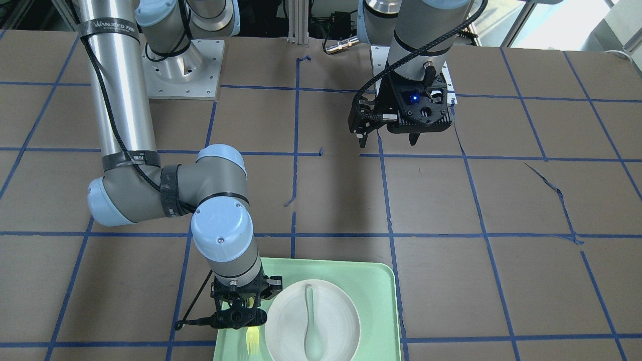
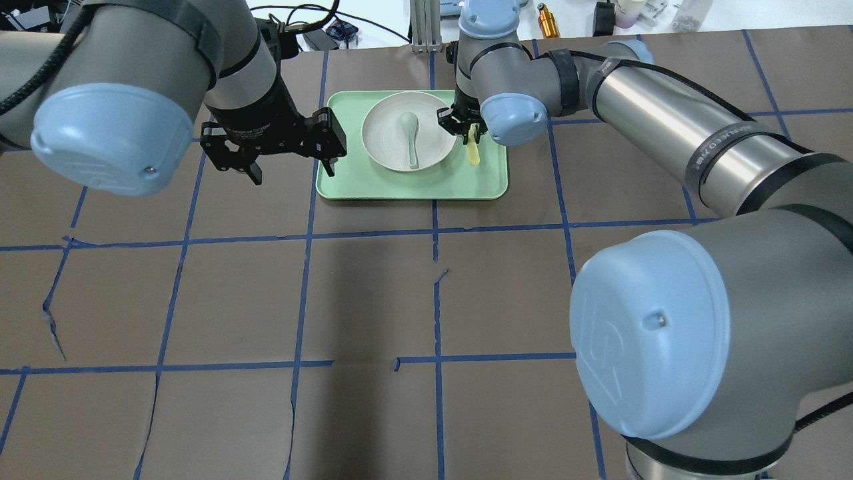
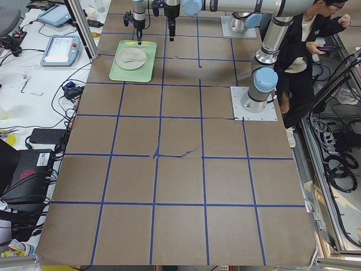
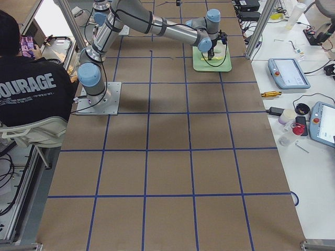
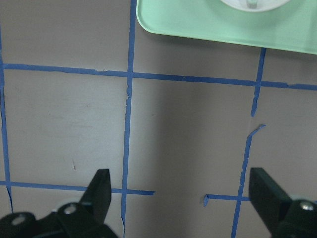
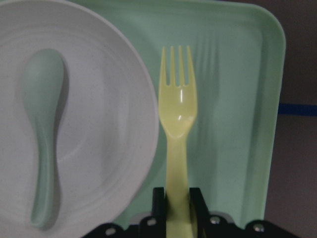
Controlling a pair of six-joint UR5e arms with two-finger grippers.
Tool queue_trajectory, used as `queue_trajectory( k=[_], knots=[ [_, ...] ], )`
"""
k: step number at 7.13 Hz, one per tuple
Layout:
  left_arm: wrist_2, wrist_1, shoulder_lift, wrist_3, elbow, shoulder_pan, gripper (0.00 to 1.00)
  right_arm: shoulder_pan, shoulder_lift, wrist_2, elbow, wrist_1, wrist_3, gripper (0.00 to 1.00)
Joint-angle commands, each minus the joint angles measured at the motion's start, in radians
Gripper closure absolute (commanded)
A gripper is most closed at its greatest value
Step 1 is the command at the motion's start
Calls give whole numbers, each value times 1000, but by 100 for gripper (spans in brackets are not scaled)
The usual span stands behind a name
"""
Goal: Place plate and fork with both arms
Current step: 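Lower the fork onto the tray, release, and raise the right gripper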
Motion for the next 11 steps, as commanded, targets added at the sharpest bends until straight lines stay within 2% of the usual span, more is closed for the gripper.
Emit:
queue_trajectory(
  k=[1,2,3,4,7,8,9,10,11],
  knots=[
    [0,0,-4,-1,-1,0,0,-7,31,-1,22,-48,-1,74],
    [0,0,-2,-1,-1,0,0,-7,38,8,24,-51,-1,57],
    [0,0,-2,-1,-1,0,0,-7,23,5,24,-48,-9,1],
    [0,0,0,-1,-1,0,0,-7,-23,-4,26,-27,-20,0],
    [0,0,1,-1,-1,0,0,-59,-355,-2,33,376,-66,0],
    [0,0,3,0,-3,0,0,-61,-438,-7,44,467,-52,0],
    [0,0,3,0,-3,0,0,-61,-524,-8,102,478,-47,0],
    [2,-1,4,-1,-4,0,0,-67,-633,-8,210,463,-47,0],
    [3,-2,12,0,-3,0,0,-67,-695,-31,286,455,-50,0]
  ],
)
